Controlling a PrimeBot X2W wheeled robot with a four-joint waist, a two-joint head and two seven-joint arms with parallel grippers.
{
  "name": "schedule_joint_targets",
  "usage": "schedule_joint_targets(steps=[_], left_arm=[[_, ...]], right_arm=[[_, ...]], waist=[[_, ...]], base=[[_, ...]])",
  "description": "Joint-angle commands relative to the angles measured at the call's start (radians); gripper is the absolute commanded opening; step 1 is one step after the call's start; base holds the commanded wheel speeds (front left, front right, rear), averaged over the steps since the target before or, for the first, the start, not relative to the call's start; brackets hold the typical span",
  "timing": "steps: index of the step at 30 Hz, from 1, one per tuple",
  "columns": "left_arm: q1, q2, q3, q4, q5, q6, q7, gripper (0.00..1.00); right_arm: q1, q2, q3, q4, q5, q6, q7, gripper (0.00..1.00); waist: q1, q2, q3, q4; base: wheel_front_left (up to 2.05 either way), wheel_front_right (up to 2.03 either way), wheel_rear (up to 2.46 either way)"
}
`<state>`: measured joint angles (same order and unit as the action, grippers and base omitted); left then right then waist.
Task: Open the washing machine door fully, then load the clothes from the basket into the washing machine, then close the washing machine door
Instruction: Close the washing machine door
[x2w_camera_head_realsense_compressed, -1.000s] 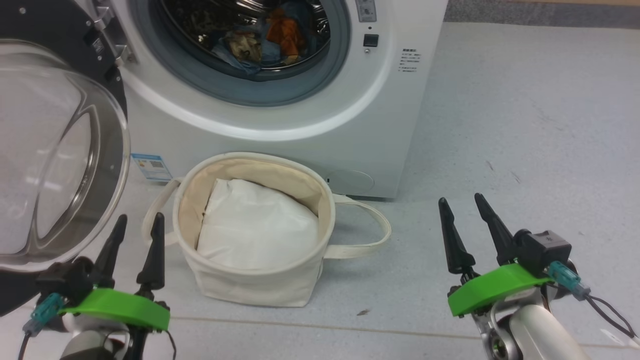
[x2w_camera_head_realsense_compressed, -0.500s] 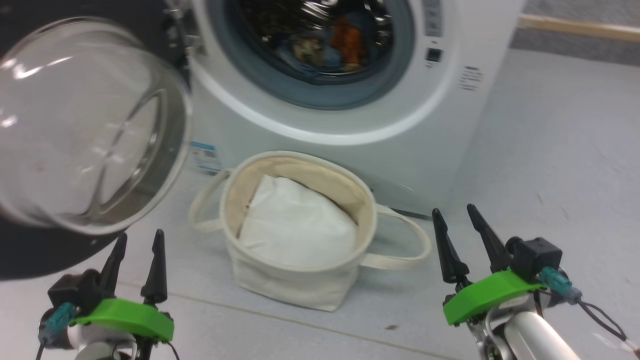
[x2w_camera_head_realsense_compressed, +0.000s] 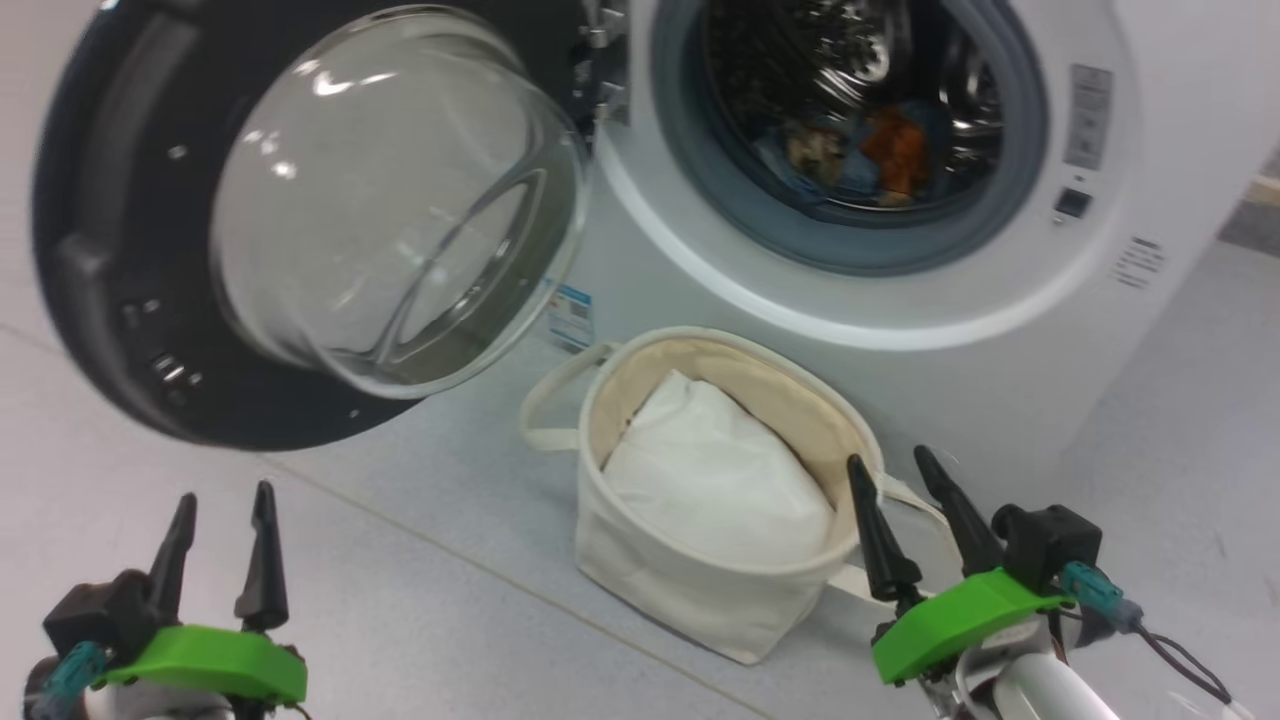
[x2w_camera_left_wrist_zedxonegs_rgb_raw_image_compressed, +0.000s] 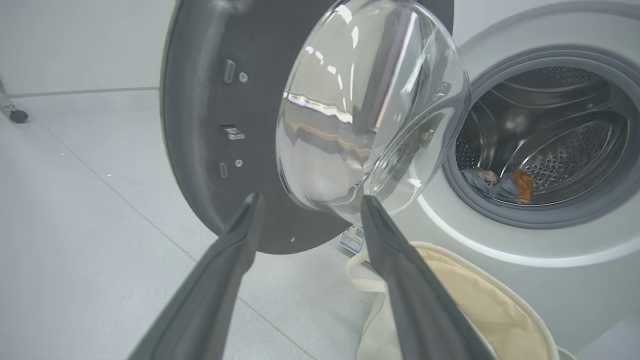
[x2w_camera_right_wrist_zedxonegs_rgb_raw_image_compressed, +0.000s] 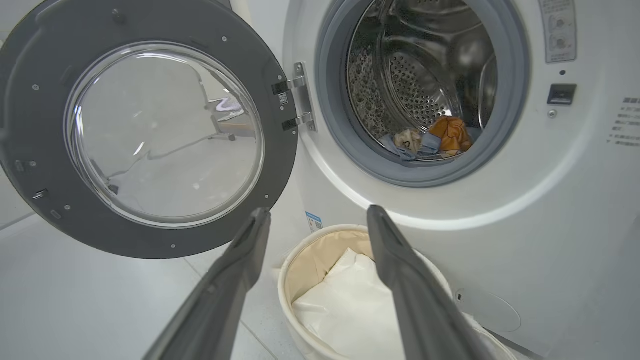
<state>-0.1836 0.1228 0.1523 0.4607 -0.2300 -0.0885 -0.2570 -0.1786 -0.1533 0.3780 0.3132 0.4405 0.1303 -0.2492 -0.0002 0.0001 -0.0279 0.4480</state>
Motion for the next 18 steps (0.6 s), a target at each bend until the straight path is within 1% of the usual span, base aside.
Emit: schedule_joint_targets(steps=[1, 7, 18], left_arm=[[-0.024, 0.018, 0.042, -0.042, 0.005, 0.002, -0.005, 1.00], [-0.003, 0.004, 0.098, -0.091, 0.005, 0.010, -0.005, 1.00], [0.034, -0.022, 0.164, -0.138, 0.012, 0.001, -0.005, 1.00]], right_arm=[[-0.034, 0.002, 0.021, -0.031, 0.004, 0.000, -0.013, 1.00], [-0.095, -0.007, 0.062, -0.015, 0.011, 0.000, -0.013, 1.00], [-0.166, -0.018, 0.128, 0.014, 0.041, 0.000, -0.013, 1.00]], waist=[[0.0002, -0.0001, 0.007, 0.029], [0.0002, -0.0001, 0.038, 0.053], [0.0002, -0.0001, 0.054, 0.064]], base=[[0.00, 0.00, 0.00], [0.00, 0.00, 0.00], [0.00, 0.00, 0.00]])
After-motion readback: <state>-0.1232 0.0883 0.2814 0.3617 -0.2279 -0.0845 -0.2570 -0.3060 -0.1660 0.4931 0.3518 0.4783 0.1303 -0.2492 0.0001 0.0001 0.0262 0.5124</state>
